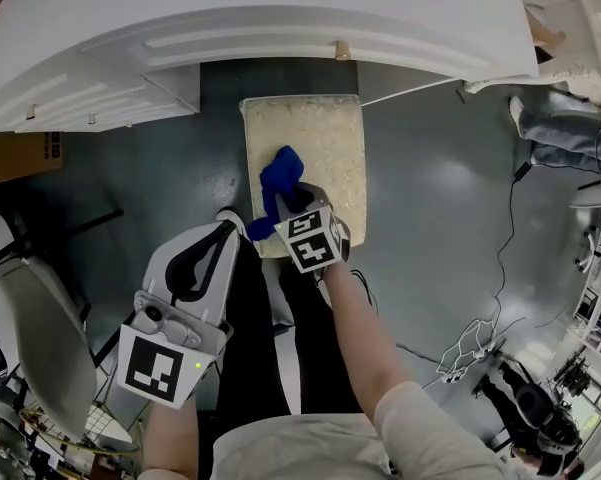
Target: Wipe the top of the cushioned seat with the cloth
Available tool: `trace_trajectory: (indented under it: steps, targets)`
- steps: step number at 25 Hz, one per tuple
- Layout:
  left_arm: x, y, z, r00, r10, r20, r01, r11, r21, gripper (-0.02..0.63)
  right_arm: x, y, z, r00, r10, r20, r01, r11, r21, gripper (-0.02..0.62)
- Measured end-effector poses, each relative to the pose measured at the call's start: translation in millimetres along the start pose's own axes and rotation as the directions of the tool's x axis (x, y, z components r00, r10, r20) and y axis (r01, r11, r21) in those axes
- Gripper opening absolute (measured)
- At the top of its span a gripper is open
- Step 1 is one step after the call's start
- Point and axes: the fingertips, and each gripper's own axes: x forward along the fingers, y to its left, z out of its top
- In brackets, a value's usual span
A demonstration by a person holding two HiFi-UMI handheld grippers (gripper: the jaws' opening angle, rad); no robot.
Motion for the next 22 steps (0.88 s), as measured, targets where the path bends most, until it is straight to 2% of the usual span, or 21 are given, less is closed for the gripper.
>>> trace_trajectory:
  steps: [12,16,22]
  targets:
    - [19.9,-38.3,1.6,1.0,0.028,0.013,-0.028,1.0,0.012,0.0,-29.3,-69.8,-39.3,0.999,-0.052,-0.002,0.052,0.998,0.027,0.069]
    - [31.8,-49.4,15.4,0.996,0.043,0.077,-0.046,0.998,0.03,0.0,-40.7,-91.1,-50.3,0.998,-0.063,-0.011,0.063,0.997,0.043,0.069]
    - [42.9,-63.2,17.3,0.995,0.062,0.084,-0.064,0.998,0.025,0.0,-51.1,-117.4,-66.5,0.997,-0.074,-0.023,0.075,0.996,0.052,0.069]
